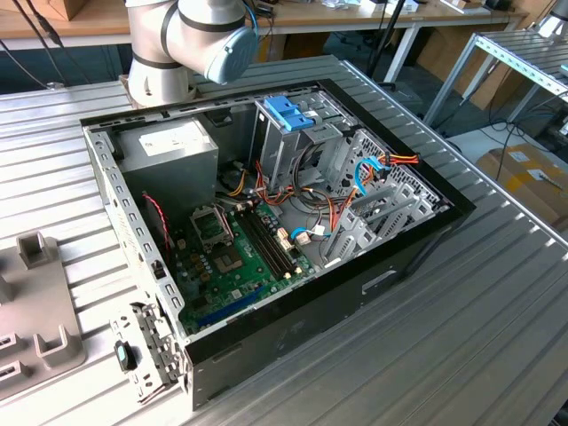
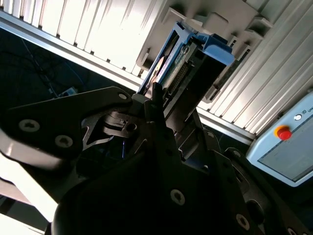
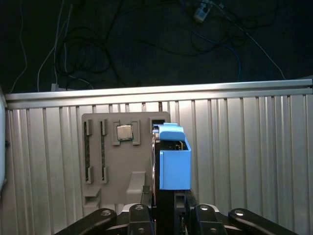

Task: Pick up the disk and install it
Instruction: 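Pick up the disk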

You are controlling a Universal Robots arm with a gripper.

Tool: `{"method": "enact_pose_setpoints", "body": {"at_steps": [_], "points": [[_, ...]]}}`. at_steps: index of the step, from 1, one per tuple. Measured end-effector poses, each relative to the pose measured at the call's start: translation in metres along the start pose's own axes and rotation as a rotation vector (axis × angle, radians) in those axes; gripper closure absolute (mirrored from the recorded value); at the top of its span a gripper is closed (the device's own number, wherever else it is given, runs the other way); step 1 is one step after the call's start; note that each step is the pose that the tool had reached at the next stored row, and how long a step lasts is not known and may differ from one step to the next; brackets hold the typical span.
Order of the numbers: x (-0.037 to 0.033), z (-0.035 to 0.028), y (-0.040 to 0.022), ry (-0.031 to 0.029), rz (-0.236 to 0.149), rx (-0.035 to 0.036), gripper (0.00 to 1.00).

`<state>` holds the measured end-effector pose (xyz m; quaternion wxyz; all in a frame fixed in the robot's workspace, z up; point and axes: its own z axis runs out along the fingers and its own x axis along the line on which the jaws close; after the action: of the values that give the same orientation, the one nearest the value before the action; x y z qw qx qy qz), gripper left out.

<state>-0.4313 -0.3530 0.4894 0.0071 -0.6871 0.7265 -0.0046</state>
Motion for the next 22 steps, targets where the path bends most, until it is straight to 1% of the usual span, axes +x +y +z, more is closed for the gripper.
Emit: {"method": "enact_pose_setpoints", "body": {"at_steps": [8,19,22], "points": [[-0.0004,0.0002,-0.0077,0.0,0.0,0.0,0.65],[-0.0008,0.0003,-0.0149,0.0,0.0,0.0,0.65],[-0.001,0.0003,-0.0181,0.0,0.0,0.0,0.65]]}}
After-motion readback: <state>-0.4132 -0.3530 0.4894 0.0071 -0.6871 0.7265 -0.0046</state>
